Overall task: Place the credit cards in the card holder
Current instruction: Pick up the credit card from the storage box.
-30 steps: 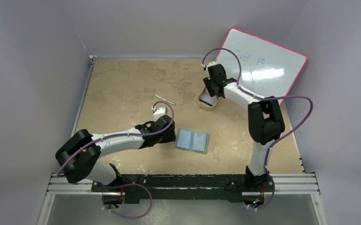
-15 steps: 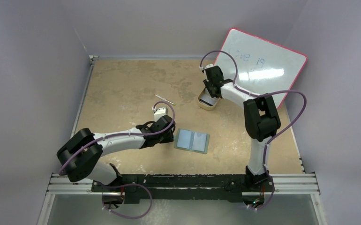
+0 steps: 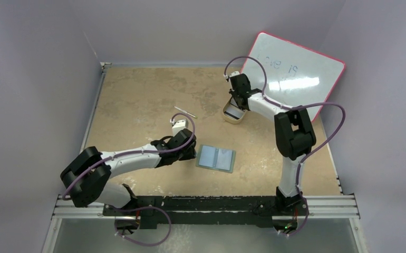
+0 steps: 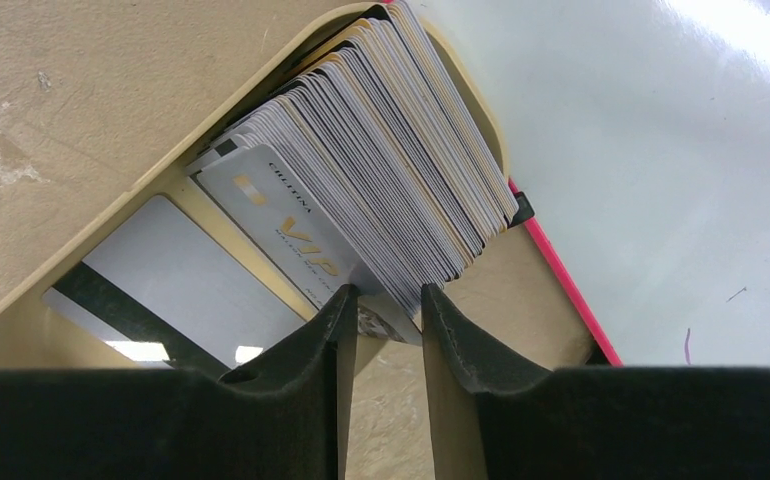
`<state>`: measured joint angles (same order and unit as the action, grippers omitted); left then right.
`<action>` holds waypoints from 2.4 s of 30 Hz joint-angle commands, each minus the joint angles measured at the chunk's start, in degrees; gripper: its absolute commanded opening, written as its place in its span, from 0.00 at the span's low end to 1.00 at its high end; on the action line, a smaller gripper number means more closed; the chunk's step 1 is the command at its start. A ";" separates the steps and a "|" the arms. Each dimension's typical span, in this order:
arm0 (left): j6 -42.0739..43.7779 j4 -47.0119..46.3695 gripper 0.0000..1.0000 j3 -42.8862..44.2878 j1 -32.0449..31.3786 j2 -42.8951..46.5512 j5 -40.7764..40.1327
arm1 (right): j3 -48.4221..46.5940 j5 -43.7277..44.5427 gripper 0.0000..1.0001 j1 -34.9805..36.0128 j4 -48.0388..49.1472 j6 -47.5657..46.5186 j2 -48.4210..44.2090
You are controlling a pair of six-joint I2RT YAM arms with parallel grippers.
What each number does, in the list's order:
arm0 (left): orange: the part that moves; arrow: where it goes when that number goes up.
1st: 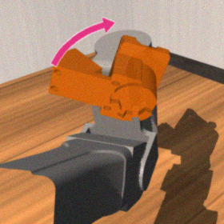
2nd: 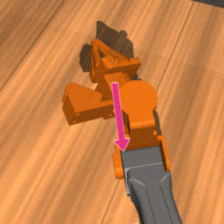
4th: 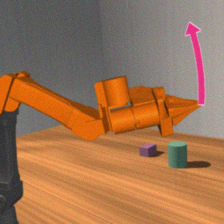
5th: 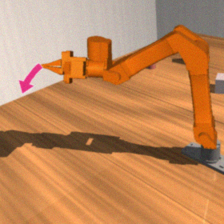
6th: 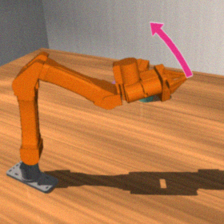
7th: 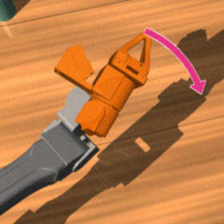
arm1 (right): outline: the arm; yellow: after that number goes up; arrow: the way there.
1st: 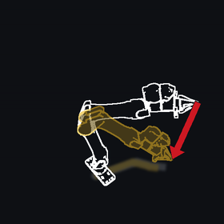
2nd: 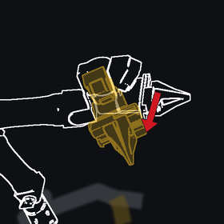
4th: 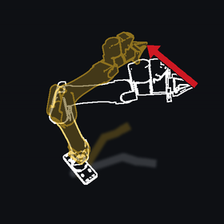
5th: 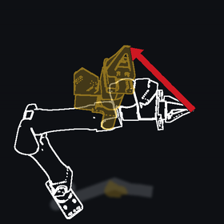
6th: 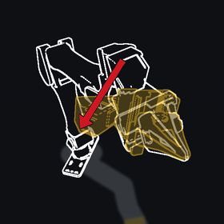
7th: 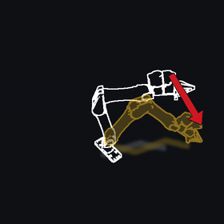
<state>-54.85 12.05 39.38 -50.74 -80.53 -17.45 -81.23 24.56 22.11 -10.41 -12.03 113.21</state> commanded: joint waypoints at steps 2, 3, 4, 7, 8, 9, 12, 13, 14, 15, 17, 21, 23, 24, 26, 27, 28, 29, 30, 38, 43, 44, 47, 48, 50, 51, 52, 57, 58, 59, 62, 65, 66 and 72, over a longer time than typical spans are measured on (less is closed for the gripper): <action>-0.16 -0.11 0.38 -0.26 0.25 2.54 -1.09 | -1.85 3.65 0.29 -0.84 2.54 -1.49 -3.55; -0.23 0.02 0.38 -0.25 0.21 2.83 -1.09 | -2.04 3.68 0.28 -0.85 2.22 -1.50 -3.63; -0.24 0.11 0.38 -0.26 0.22 3.07 -1.09 | -2.25 3.62 0.27 -0.90 1.93 -1.46 -3.73; -0.42 0.40 0.38 -0.20 0.20 3.81 -1.22 | -2.57 2.82 0.22 -0.84 0.91 -1.07 -4.40; -0.48 0.46 0.38 -0.13 0.20 3.96 -1.26 | -2.47 2.33 0.20 -0.84 0.87 -0.97 -4.75; -0.52 0.57 0.39 -0.09 0.21 4.22 -1.35 | -2.49 1.81 0.18 -0.88 0.77 -0.89 -5.06; -0.53 0.82 0.39 0.21 0.20 4.37 -1.36 | -3.10 0.60 0.12 -0.84 -0.74 -0.02 -5.48; -0.60 0.97 0.39 0.38 0.20 4.48 -1.34 | -3.21 0.32 0.10 -0.84 -1.24 0.18 -5.60; -0.65 1.14 0.38 0.43 0.20 4.61 -1.28 | -3.27 -0.03 0.07 -0.84 -1.61 0.32 -5.83; -0.69 1.27 0.39 0.52 0.20 4.78 -1.27 | -3.36 -0.44 0.04 -0.84 -2.10 0.34 -6.07; -0.82 1.66 0.39 0.61 0.21 5.41 -1.27 | -3.60 -0.66 0.01 -0.85 -3.14 0.59 -6.81; -1.42 3.49 0.39 1.40 0.20 6.98 -1.19 | -4.58 -5.43 0.00 -0.84 -6.85 2.81 -8.59; -1.85 4.36 0.42 2.14 0.20 8.42 -0.74 | -4.62 -8.52 0.00 -0.78 -8.40 3.93 -9.98; -1.98 4.46 0.43 2.33 0.20 9.31 -0.41 | -4.56 -9.99 0.00 -0.75 -8.73 4.02 -10.73; -2.38 4.24 0.47 2.50 0.21 11.60 0.14 | -4.63 -12.17 0.00 -0.77 -10.05 5.43 -12.37; -2.56 4.06 0.50 2.54 0.21 12.78 0.42 | -4.83 -13.60 0.00 -0.75 -10.85 6.16 -13.12; -2.81 3.96 0.52 2.61 0.20 13.91 0.53 | -4.85 -15.39 0.00 -0.75 -11.61 7.11 -14.00; -2.85 3.78 0.54 2.84 0.20 14.93 0.76 | -4.63 -17.14 0.00 -0.70 -12.17 8.08 -14.99; -2.67 3.65 0.56 3.01 0.25 15.84 0.79 | -4.20 -19.06 0.00 -0.69 -12.60 9.31 -16.14; -0.58 7.71 0.65 8.74 0.39 20.39 -4.11 | 8.76 -41.85 0.00 -0.66 -3.75 22.57 -30.74; -2.52 1.96 0.65 8.20 0.66 22.84 0.33 | 22.07 -55.90 0.00 -0.29 15.06 38.04 -41.09; -3.14 0.00 0.65 7.46 0.72 23.54 0.80 | 26.91 -59.81 0.00 0.03 21.85 43.20 -43.24; -4.54 -4.76 0.65 5.12 1.16 25.50 1.37 | 37.63 -62.31 0.00 1.57 37.25 56.13 -48.56; -4.66 -5.74 0.65 4.81 1.23 25.97 1.59 | 40.35 -62.29 0.00 2.07 40.91 59.36 -49.82; -4.71 -7.14 0.65 4.82 1.26 26.16 1.90 | 45.23 -62.26 0.00 3.08 47.76 64.60 -51.49; -4.74 -7.51 0.65 4.95 1.27 25.98 2.20 | 47.07 -62.24 0.00 3.58 51.15 67.00 -52.03; -5.01 -7.54 0.65 5.41 1.36 25.69 2.35 | 48.68 -62.29 0.00 4.05 53.97 69.75 -52.59; -6.85 -12.37 0.65 4.43 1.35 25.27 5.77 | 53.73 -59.44 0.00 6.37 62.51 74.80 -54.53; -7.44 -14.74 0.65 3.65 1.37 25.52 6.72 | 54.78 -58.73 0.00 6.57 64.54 76.25 -54.78; -8.07 -17.54 0.64 3.08 1.35 25.66 7.38 | 55.82 -58.44 0.00 6.72 67.21 77.75 -54.84; -9.09 -21.26 0.62 2.42 1.40 25.62 9.10 | 57.04 -58.00 0.00 6.97 72.03 80.58 -54.70; -10.06 -23.43 0.56 1.78 1.35 26.11 9.27 | 57.07 -57.12 0.00 7.44 71.66 80.46 -54.50; -10.32 -24.00 0.53 1.45 1.35 26.39 9.11 | 57.45 -56.72 0.00 7.51 72.13 80.82 -54.42; -10.45 -26.40 0.15 1.03 1.35 25.98 10.45 | 58.79 -54.84 0.00 7.70 71.79 81.57 -54.34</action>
<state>-64.47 -8.60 40.60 -49.60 -55.16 -8.86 -23.00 -32.45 29.52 57.30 68.03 59.48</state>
